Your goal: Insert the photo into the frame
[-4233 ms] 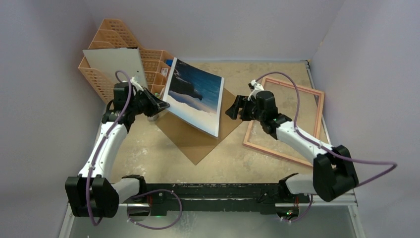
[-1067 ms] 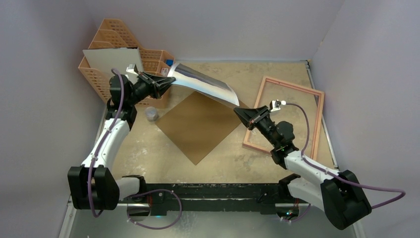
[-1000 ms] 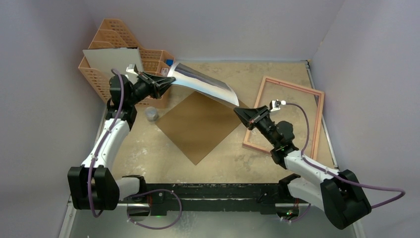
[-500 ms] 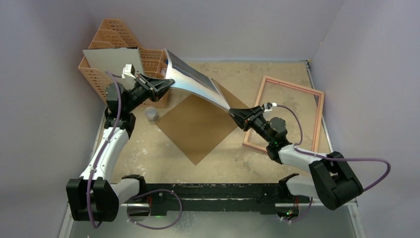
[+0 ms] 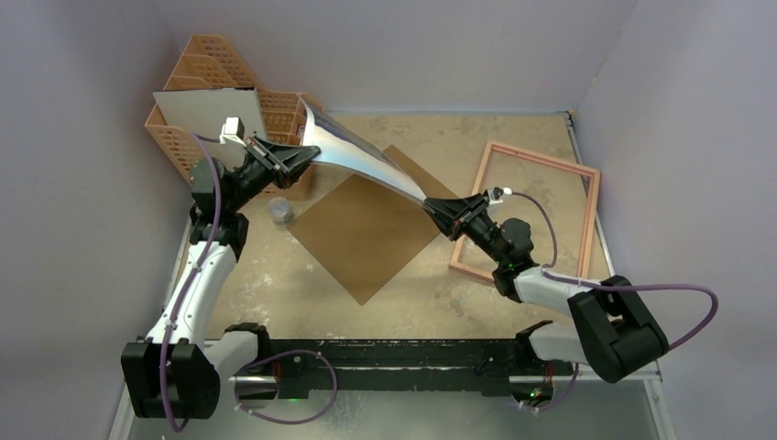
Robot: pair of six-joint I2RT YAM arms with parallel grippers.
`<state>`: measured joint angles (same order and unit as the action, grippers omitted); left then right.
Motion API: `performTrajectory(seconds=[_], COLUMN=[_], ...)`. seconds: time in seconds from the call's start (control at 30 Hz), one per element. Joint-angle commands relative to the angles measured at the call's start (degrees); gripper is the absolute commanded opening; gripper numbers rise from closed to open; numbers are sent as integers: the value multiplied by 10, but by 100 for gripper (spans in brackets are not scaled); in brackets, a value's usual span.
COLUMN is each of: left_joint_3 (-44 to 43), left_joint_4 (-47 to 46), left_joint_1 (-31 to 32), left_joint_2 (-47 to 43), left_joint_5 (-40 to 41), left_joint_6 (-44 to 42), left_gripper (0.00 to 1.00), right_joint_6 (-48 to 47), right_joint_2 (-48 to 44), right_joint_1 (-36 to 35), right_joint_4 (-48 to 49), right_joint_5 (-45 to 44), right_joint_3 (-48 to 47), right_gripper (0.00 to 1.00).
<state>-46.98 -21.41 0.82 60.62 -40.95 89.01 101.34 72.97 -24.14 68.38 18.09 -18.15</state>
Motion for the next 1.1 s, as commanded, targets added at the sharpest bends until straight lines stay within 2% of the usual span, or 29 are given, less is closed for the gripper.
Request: performTrajectory(seconds=[0.0, 0.07, 0.13, 0.17, 0.3, 0.33, 0.4, 0.6, 0.67, 0.77, 0.83, 0.97, 1.07], left_joint_3=[6, 8, 7, 5, -11, -19, -31, -54, -57, -60, -62, -69, -70], left_joint_4=[-17, -15, -14, -14, -12, -12, -13, -24, -31, -40, -46, -52, -57], left_joint_1=[1, 1, 1, 1, 1, 1, 1, 1, 1, 1, 1, 1, 1], left_joint_2=[-16, -19, -21, -22, -28, -29, -30, -38, -41, -47, -49, -54, -60], left_joint_5=[-15, -17, -20, -21, -24, -23, -22, -19, -18, -14, -14, -16, -17], left_joint_6=[-12, -13, -13, -13, -14, -15, -16, -16, -12, -1, 3, 6, 7], left_gripper=[0, 0, 0, 0, 0, 0, 0, 0, 0, 0, 0, 0, 0], right_joint_6=[-29, -46, -66, -76, -96, -96, -91, -87, -82, -74, -65, -55, -47], right_joint_2=[-27, -36, -50, -58, -89, -95, -102, -86, -63, -18, 15, 88, 126], right_joint_1=[3, 6, 8, 10, 16, 18, 23, 49, 54, 54, 54, 54, 46], right_joint_4=[94, 89, 53, 18, -133, -159, -189, -247, -233, -200, -183, -164, -169], right_joint_5=[-3, -1, -2, -4, -30, -37, -48, -53, -44, -22, -14, 10, 28], right_joint_3=[7, 3, -1, -4, -8, -6, -3, -20, -23, -35, -49, -90, -124], right_gripper=[23, 20, 22, 27, 62, 68, 73, 72, 69, 58, 56, 62, 63])
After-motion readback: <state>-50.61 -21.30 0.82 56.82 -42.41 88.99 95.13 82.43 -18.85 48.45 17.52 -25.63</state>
